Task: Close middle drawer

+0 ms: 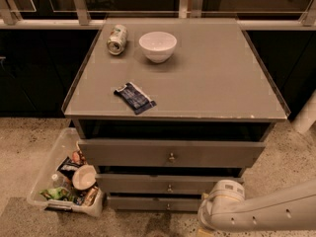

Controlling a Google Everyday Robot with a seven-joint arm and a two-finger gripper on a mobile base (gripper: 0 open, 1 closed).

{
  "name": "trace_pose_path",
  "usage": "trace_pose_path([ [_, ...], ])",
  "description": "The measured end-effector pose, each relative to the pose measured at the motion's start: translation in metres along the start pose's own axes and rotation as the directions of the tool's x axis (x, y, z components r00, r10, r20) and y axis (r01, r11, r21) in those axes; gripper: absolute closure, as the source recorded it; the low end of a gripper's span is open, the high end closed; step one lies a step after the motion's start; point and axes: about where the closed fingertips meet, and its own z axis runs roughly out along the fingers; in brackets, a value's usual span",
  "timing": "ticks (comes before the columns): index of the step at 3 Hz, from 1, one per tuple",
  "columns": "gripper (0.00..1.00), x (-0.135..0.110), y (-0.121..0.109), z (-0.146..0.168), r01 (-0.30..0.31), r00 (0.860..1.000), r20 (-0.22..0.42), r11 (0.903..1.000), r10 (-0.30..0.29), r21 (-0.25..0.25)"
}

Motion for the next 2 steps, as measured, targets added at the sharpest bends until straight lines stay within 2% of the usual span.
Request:
trace_pose_path([
  [2, 0.0, -0.0053, -0.006, 0.0044, 0.001, 1.0, 0.024, 1.0, -0.001, 0.005],
])
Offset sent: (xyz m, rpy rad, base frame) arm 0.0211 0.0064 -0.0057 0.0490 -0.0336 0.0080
